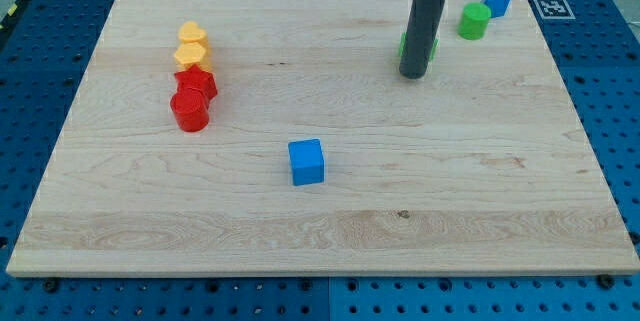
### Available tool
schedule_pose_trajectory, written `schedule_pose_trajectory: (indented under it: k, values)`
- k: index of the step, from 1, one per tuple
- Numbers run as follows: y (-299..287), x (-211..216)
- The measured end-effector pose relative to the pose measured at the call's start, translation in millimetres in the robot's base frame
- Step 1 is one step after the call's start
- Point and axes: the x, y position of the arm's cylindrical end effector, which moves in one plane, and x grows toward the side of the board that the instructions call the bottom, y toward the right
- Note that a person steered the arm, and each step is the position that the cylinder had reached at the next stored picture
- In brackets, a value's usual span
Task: Move green star right a bit
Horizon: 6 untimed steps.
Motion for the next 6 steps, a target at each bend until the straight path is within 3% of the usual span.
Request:
schedule_pose_trajectory:
  k: [3,6]
  values:
    - [-35.3,-11.3]
    - [-15.9,-23.5]
